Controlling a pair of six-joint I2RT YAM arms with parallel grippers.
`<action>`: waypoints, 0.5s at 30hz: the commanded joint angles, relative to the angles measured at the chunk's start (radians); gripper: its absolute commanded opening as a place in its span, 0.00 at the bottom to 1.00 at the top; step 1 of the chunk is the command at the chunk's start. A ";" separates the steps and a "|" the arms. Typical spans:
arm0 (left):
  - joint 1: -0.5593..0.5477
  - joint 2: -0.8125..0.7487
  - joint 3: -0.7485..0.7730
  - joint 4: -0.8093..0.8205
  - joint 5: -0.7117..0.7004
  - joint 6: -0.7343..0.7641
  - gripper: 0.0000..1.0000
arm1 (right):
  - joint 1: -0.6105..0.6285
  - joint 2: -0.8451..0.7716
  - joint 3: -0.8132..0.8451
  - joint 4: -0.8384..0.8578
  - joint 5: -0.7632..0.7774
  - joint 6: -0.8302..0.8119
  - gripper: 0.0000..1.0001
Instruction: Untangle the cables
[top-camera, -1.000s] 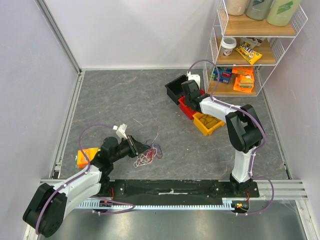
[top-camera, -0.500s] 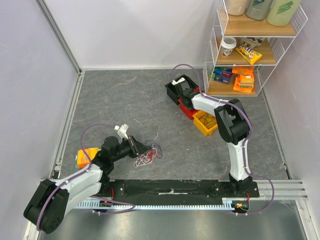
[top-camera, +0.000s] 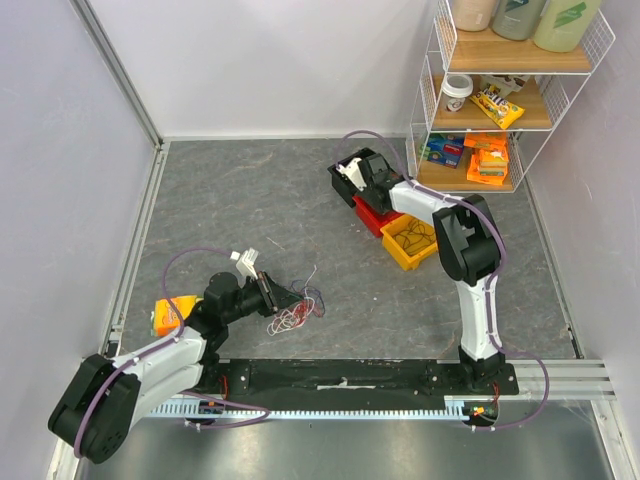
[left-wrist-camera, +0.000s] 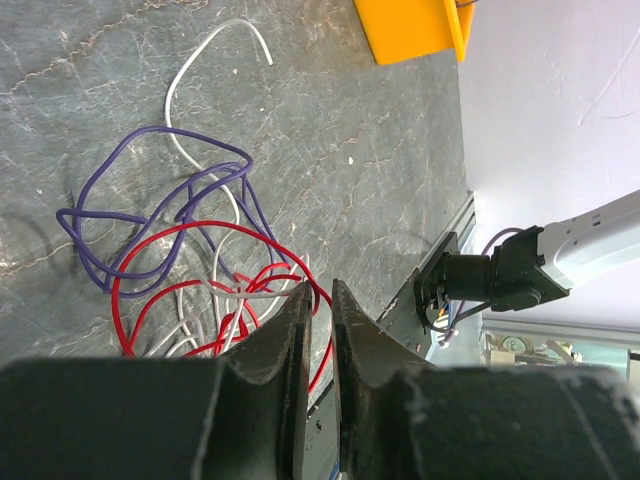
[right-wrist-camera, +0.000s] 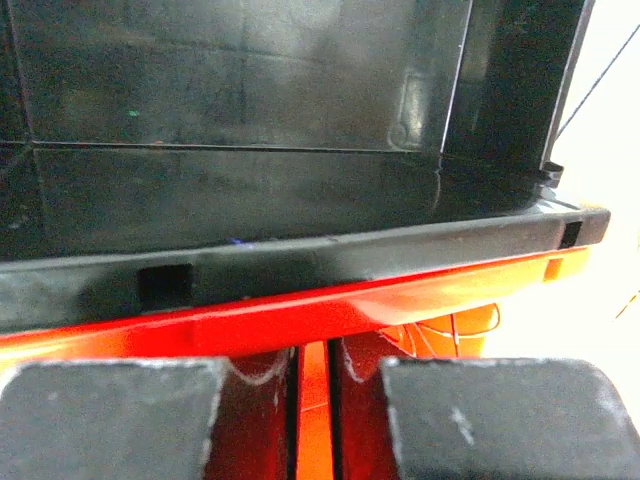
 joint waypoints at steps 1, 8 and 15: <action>-0.002 0.006 -0.058 0.056 0.014 0.033 0.19 | -0.012 -0.094 0.015 0.014 -0.017 -0.015 0.21; -0.002 0.009 -0.057 0.057 0.013 0.031 0.20 | -0.013 -0.226 0.024 0.013 -0.025 0.037 0.40; -0.004 0.004 -0.060 0.056 0.013 0.030 0.20 | -0.015 -0.305 0.019 -0.013 -0.049 0.085 0.48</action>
